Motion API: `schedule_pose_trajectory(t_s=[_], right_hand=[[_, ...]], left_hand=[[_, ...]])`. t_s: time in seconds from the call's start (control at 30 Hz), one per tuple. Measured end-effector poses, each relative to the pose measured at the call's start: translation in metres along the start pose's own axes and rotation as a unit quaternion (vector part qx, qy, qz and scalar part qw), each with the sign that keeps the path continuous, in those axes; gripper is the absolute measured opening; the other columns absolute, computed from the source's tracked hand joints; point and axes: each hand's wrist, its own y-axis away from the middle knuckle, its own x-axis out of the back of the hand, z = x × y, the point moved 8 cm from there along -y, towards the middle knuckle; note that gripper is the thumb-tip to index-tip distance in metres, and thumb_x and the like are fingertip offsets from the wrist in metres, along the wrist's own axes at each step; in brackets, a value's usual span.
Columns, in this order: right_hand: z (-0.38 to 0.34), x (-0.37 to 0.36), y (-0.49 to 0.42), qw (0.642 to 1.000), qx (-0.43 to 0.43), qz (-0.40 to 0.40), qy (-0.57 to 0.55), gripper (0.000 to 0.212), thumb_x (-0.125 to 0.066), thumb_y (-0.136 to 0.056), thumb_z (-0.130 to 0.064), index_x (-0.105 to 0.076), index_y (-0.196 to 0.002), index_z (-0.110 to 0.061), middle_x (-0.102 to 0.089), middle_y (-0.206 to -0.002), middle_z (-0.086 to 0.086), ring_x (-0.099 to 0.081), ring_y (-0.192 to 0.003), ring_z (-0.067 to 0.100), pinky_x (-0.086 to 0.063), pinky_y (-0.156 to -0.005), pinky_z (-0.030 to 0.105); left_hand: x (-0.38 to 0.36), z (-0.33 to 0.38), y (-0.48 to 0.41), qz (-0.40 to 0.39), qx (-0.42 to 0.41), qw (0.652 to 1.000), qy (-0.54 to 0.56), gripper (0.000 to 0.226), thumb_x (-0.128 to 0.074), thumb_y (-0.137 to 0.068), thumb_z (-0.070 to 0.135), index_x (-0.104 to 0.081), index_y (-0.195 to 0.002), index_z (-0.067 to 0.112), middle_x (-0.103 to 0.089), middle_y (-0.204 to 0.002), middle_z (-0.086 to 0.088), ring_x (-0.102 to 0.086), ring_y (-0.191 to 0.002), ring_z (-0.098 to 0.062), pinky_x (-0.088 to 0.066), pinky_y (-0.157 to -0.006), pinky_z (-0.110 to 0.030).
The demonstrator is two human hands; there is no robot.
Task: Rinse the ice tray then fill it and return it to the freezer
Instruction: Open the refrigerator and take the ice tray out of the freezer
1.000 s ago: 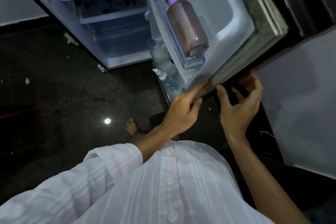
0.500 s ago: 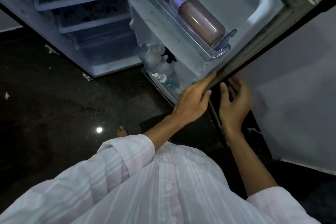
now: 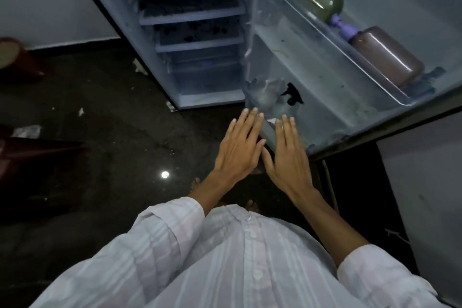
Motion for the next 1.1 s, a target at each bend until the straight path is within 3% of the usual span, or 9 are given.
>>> schedule_pose_trajectory(t_s=[0.1,0.4,0.73,0.93,1.1], right_hand=[[-0.025,-0.014,-0.030,0.998,0.033,-0.028,0.045,0.075,-0.029,-0.101,-0.051,-0.014,-0.158,-0.005,-0.006,-0.167,0.016,-0.001,-0.155,0.027,-0.016,-0.124,0.050],[-0.093,-0.029,-0.139,0.995,0.084,-0.046,0.042,0.082,-0.041,-0.099,-0.054,-0.010,-0.159,-0.007,-0.002,-0.167,0.012,0.004,-0.155,0.025,-0.017,-0.123,0.052],[-0.164,-0.009,-0.296,0.991,0.118,0.054,0.036,0.086,-0.034,-0.099,-0.063,-0.005,-0.160,-0.010,0.004,-0.168,0.008,0.008,-0.155,0.021,-0.010,-0.125,0.046],[-0.196,0.006,-0.398,0.986,0.141,0.081,0.023,0.085,-0.036,-0.100,-0.062,-0.006,-0.160,-0.010,0.000,-0.168,0.009,0.007,-0.155,0.021,-0.015,-0.125,0.046],[-0.215,0.016,-0.487,0.975,0.181,0.121,0.037,0.081,-0.041,-0.100,-0.057,-0.019,-0.156,-0.003,-0.017,-0.163,0.021,-0.015,-0.152,0.033,-0.031,-0.118,0.049]], left_hand=[[0.013,-0.037,-0.002,-0.008,0.060,0.998,-0.029,0.060,-0.030,-0.102,0.039,-0.028,-0.155,0.009,-0.026,-0.163,-0.012,-0.019,-0.153,-0.026,-0.022,-0.123,-0.048],[0.073,-0.144,-0.047,0.011,0.158,0.984,-0.075,0.065,-0.022,-0.102,0.046,-0.023,-0.157,0.012,-0.018,-0.165,-0.010,-0.012,-0.154,-0.025,-0.016,-0.124,-0.048],[0.150,-0.258,-0.154,0.094,0.142,0.980,-0.100,0.065,-0.024,-0.103,0.049,-0.020,-0.158,0.015,-0.014,-0.167,-0.008,-0.010,-0.155,-0.024,-0.012,-0.125,-0.044],[0.188,-0.316,-0.234,0.148,0.159,0.974,-0.056,0.062,-0.035,-0.104,0.043,-0.024,-0.157,0.013,-0.020,-0.165,-0.011,-0.016,-0.153,-0.028,-0.020,-0.124,-0.046],[0.209,-0.357,-0.298,0.199,0.186,0.961,-0.044,0.057,-0.040,-0.105,0.039,-0.035,-0.152,0.008,-0.033,-0.159,-0.017,-0.036,-0.143,-0.034,-0.038,-0.113,-0.049]])
